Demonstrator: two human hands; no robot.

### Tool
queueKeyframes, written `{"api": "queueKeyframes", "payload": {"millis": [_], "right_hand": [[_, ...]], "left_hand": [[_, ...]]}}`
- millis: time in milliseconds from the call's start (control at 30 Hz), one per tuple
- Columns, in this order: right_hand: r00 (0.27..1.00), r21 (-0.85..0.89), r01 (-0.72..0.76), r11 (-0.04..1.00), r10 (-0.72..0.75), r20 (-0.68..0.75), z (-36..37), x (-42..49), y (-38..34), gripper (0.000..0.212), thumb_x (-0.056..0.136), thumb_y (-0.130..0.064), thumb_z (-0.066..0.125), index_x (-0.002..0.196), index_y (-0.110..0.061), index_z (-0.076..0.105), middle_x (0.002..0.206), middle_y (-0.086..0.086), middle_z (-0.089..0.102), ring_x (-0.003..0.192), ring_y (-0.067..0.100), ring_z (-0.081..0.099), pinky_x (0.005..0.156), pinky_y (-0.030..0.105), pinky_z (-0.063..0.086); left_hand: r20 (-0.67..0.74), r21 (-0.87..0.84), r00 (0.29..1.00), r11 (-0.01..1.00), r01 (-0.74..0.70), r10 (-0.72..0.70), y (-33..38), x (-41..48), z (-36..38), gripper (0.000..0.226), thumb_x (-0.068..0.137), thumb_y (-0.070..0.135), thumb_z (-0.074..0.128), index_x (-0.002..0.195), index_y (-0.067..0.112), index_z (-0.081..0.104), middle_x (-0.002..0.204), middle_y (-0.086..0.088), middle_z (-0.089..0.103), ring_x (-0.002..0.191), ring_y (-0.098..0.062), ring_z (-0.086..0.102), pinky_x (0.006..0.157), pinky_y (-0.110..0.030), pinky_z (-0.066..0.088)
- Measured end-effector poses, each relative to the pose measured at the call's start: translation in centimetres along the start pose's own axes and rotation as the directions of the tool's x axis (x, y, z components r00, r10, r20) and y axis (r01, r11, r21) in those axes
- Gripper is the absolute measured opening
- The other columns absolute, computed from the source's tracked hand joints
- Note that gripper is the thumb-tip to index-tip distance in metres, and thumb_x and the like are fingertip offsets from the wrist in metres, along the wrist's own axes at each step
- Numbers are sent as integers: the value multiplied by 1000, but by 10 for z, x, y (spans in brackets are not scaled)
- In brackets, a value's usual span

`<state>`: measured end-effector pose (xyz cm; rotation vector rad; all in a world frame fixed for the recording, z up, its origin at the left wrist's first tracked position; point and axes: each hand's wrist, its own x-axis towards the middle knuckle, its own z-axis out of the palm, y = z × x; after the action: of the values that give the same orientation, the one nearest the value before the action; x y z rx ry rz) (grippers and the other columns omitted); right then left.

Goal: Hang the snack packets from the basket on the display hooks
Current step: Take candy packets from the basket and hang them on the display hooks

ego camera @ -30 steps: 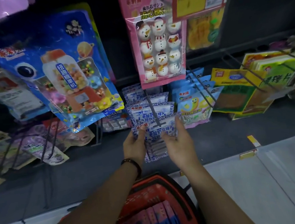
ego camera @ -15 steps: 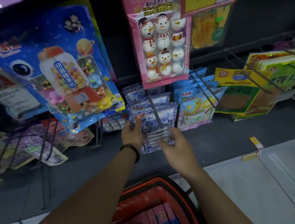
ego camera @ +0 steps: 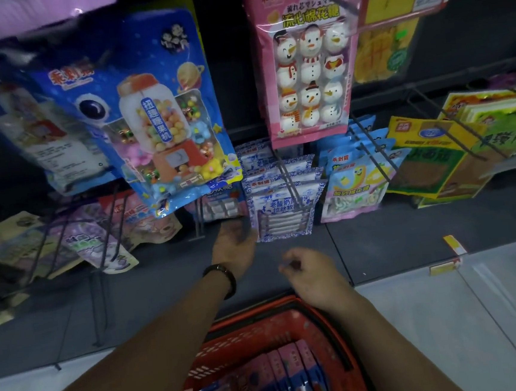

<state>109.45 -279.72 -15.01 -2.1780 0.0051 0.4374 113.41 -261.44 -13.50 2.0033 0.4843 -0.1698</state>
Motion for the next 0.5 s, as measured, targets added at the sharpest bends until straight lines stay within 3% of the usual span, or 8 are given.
{"api": "queueKeyframes", "payload": {"millis": [100, 167, 267, 400, 500], "right_hand": [[992, -110, 29, 994, -15, 123, 15, -13, -5, 13, 102, -35, 65, 107, -26, 73, 109, -5, 75, 97, 11, 66, 82, 24, 48], [978, -175, 61, 983, -25, 205, 29, -25, -10, 12, 103, -35, 64, 98, -27, 71, 105, -5, 75, 97, 16, 68, 83, 30, 52], [958, -252, 106, 962, -31, 285, 57, -44, -13, 13, 100, -38, 65, 100, -29, 75, 104, -5, 77, 96, 16, 70, 83, 31, 55], [902, -408, 123, 905, 70, 427, 98, -64, 0, 18, 98, -39, 65, 104, -27, 77, 112, -3, 77, 105, 19, 70, 92, 32, 56], [860, -489, 23, 872, 232, 454, 121, -71, 16, 17, 99, -33, 64, 103, -25, 78, 115, 3, 76, 109, 24, 69, 88, 30, 52]], "left_hand": [[172, 174, 981, 977, -120, 89, -20, -34, -37, 18, 100, 20, 69, 115, 11, 69, 103, 1, 71, 95, -17, 65, 79, -25, 51], [366, 375, 923, 890, -260, 116, -37, -64, -67, 12, 101, 27, 67, 108, 18, 72, 101, 7, 72, 92, -12, 66, 80, -22, 48], [582, 493, 811, 767, -411, 60, -72, -106, -114, 12, 100, 39, 66, 103, 29, 72, 96, 17, 70, 86, 4, 63, 77, -14, 46], [664, 592, 746, 643, -486, -47, -118, -137, -155, 13, 99, 43, 62, 105, 34, 70, 94, 22, 68, 77, 13, 57, 75, -12, 44], [669, 598, 741, 630, -495, -53, -141, -147, -159, 16, 100, 43, 60, 110, 34, 68, 105, 14, 72, 93, -4, 65, 85, -29, 51]]}}
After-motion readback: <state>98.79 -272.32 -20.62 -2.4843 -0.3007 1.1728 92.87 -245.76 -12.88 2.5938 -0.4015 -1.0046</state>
